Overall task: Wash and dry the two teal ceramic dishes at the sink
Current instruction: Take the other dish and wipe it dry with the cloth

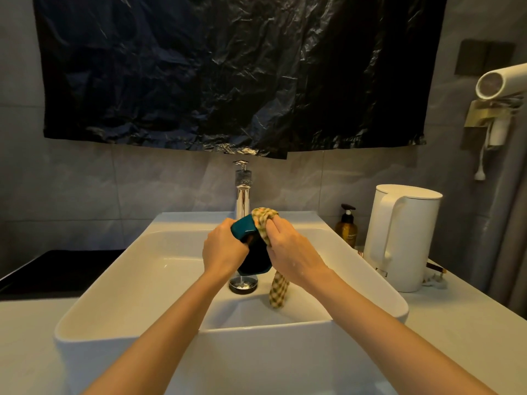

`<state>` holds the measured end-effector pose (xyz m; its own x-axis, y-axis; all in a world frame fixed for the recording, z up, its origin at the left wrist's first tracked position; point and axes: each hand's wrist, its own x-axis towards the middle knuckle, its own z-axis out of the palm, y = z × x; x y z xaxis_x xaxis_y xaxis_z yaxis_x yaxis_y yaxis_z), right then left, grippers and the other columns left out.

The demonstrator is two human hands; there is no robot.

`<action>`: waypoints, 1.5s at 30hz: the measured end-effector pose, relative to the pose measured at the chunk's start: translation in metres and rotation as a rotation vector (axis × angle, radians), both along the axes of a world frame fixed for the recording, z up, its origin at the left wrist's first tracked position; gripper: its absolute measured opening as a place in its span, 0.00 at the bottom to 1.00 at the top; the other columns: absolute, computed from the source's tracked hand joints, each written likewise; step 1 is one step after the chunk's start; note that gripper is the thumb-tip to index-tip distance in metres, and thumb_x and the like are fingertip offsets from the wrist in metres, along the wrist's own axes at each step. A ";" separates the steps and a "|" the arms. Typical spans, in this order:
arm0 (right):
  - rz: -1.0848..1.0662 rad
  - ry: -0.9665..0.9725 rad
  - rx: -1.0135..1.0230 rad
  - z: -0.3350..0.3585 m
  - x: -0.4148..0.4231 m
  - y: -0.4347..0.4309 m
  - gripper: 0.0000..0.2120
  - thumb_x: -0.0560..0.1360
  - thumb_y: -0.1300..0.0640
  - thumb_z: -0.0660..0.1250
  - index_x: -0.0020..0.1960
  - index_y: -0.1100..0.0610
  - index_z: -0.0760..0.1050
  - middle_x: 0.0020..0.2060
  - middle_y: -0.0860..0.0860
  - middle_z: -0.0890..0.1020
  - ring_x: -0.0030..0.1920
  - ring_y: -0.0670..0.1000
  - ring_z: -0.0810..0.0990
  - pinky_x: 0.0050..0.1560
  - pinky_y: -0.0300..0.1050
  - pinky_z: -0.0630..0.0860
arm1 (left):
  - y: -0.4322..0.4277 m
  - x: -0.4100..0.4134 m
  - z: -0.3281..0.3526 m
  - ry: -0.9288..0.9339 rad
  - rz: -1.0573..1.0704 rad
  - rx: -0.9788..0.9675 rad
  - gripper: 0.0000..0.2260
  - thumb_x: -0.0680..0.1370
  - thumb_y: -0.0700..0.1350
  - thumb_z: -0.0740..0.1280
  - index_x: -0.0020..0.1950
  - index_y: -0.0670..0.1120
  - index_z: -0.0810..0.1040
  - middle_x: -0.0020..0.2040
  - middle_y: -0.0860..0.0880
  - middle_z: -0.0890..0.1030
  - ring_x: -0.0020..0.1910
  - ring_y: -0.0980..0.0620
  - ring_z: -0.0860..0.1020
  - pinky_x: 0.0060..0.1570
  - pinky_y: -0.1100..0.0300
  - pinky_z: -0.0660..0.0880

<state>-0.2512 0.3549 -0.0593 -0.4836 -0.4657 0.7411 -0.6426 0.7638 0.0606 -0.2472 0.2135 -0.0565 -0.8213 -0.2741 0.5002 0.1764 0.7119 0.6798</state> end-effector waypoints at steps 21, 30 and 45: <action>-0.011 -0.096 0.013 -0.001 -0.004 0.005 0.14 0.76 0.62 0.63 0.61 0.61 0.70 0.57 0.57 0.76 0.53 0.55 0.76 0.49 0.44 0.77 | -0.005 -0.002 0.000 -0.086 0.014 0.105 0.12 0.72 0.40 0.69 0.54 0.47 0.75 0.47 0.47 0.79 0.45 0.46 0.77 0.43 0.56 0.75; 0.069 -0.130 -0.019 0.000 -0.007 -0.002 0.15 0.75 0.62 0.64 0.61 0.61 0.69 0.56 0.57 0.76 0.54 0.56 0.75 0.50 0.45 0.77 | 0.001 -0.003 -0.004 -0.070 -0.011 0.050 0.10 0.72 0.43 0.69 0.52 0.49 0.74 0.43 0.50 0.78 0.45 0.46 0.77 0.43 0.56 0.76; 0.087 -0.199 -0.163 -0.003 -0.010 0.006 0.15 0.76 0.55 0.64 0.61 0.58 0.68 0.55 0.53 0.77 0.52 0.53 0.76 0.50 0.41 0.75 | -0.006 -0.007 -0.002 -0.037 -0.044 0.229 0.10 0.71 0.40 0.70 0.51 0.48 0.76 0.45 0.48 0.80 0.46 0.46 0.78 0.46 0.53 0.77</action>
<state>-0.2613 0.3611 -0.0621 -0.5908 -0.3939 0.7041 -0.6929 0.6948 -0.1927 -0.2543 0.2072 -0.0585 -0.8517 -0.3407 0.3982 0.1757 0.5303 0.8294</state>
